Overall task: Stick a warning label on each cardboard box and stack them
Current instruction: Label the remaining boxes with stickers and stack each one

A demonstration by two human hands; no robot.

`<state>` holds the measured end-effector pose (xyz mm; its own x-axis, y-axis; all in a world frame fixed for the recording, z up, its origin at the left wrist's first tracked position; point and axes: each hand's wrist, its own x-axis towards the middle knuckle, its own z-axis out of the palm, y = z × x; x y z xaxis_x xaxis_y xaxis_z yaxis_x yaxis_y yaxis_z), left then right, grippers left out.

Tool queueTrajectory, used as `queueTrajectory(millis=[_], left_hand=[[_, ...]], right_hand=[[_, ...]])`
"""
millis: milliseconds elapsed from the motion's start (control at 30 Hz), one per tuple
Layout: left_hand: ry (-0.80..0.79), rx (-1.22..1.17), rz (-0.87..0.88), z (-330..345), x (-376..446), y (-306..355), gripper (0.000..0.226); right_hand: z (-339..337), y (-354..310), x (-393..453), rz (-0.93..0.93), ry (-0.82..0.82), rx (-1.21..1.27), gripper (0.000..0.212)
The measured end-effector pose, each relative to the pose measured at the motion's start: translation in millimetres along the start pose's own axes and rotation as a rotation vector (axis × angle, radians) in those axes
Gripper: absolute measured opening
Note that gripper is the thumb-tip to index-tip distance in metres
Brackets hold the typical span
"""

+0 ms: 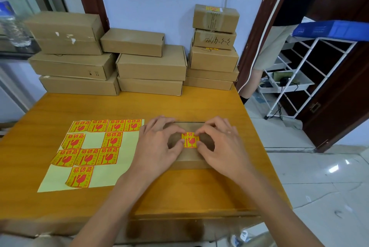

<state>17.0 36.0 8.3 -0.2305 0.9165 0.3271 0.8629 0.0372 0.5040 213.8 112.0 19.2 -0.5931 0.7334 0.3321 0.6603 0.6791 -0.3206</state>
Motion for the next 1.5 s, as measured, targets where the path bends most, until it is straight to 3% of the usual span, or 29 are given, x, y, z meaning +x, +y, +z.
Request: queueTrajectory(millis=[100, 500, 1033, 1500], left_hand=[[0.001, -0.05, -0.002, 3, -2, -4, 0.034], [0.038, -0.163, -0.018, 8, -3, -11, 0.032], [0.037, -0.29, -0.064, 7, -6, -10, 0.025], [0.042, -0.242, -0.072, 6, -4, -7, 0.026]], right_hand=[[4, 2, -3, 0.02, 0.022, 0.019, 0.03], [20, 9, -12, 0.059, 0.095, 0.196, 0.025], [21, 9, -13, 0.053, 0.096, 0.182, 0.03], [24, 11, -11, 0.066, 0.102, 0.201, 0.03]])
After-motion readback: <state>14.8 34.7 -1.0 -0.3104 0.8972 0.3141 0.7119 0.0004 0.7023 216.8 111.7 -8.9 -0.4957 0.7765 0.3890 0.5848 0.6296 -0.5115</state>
